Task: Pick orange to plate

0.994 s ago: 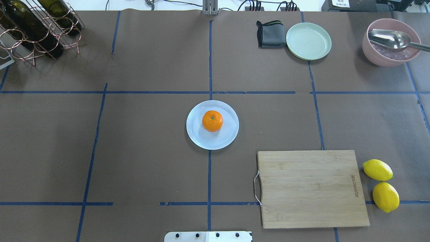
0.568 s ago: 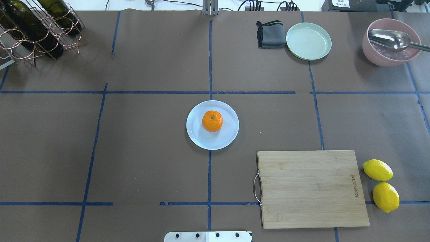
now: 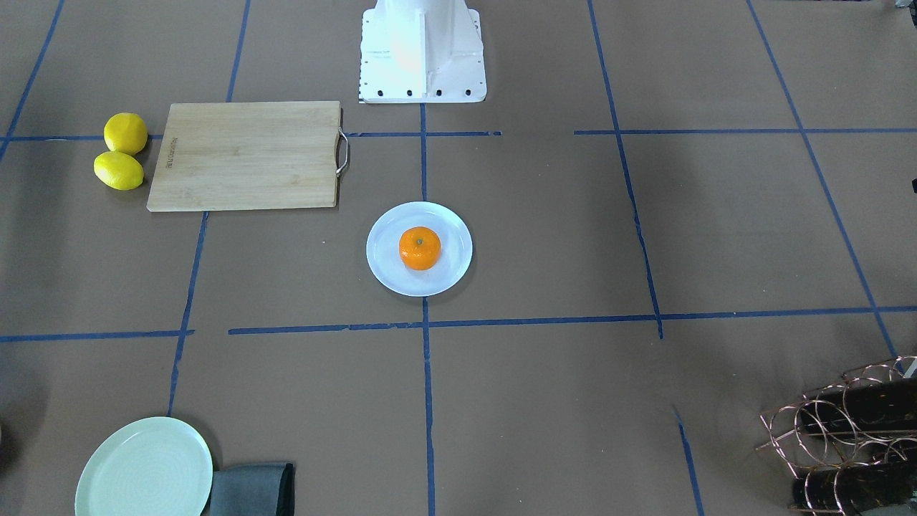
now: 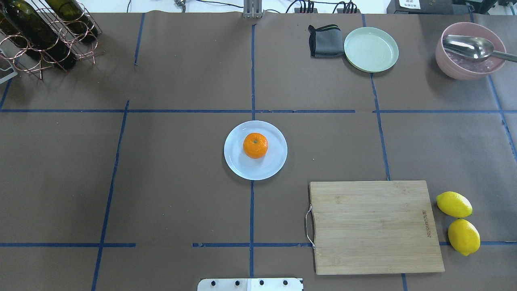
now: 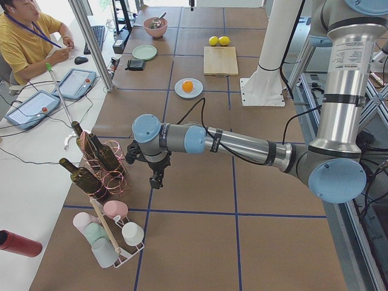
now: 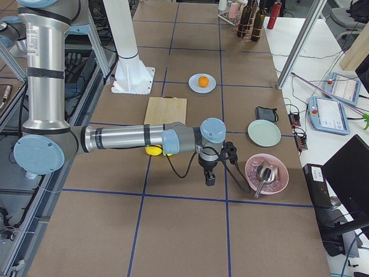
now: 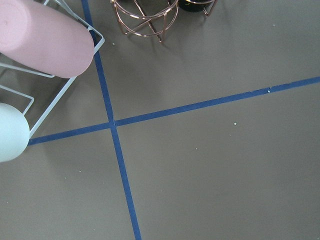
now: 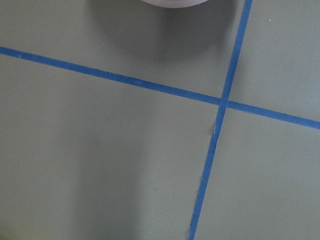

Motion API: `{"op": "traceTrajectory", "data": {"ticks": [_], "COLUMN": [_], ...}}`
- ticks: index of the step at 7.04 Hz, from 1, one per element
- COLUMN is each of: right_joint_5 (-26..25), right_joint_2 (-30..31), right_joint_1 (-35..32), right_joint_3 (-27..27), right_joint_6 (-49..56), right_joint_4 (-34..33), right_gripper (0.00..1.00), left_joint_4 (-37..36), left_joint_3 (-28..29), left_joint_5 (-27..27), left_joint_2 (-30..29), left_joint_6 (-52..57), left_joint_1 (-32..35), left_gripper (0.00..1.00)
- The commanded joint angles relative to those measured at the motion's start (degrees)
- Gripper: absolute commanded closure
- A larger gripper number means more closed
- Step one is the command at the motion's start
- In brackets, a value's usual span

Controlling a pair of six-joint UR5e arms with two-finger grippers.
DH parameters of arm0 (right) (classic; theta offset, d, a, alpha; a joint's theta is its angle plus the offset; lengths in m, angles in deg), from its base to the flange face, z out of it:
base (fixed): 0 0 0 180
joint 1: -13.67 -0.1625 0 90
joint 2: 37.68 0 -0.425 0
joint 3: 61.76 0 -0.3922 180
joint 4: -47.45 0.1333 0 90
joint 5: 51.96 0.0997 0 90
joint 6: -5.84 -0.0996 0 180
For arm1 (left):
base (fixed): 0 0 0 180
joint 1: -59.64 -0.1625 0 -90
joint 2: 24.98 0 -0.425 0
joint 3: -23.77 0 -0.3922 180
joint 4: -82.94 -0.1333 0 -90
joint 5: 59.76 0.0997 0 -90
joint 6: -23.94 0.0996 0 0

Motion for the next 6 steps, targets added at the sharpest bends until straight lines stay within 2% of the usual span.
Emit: {"op": "traceTrajectory", "data": {"ticks": [1, 4, 5, 6], "right_joint_5": [0.47, -0.66, -0.76, -0.76], "right_joint_2": [0.48, 0.31, 0.13, 0.13], "right_joint_1": [0.27, 0.36, 0.36, 0.36], "right_joint_3": [-0.30, 0.30, -0.04, 0.04], "right_joint_6": [0.55, 0.20, 0.11, -0.15], "right_joint_4": [0.00, 0.09, 0.17, 0.18], "right_gripper": [0.00, 0.00, 0.00, 0.00], "left_joint_4": [2.10, 1.59, 1.67, 2.28], "left_joint_3": [0.61, 0.36, 1.74, 1.58], "left_joint_5": [-3.05, 0.36, 0.81, 3.60], "left_joint_2": [1.20, 0.94, 1.90, 3.57], "left_joint_6": [0.09, 0.01, -0.34, 0.09], "left_joint_1": [0.46, 0.91, 0.91, 0.91], "left_gripper": [0.00, 0.00, 0.00, 0.00]}}
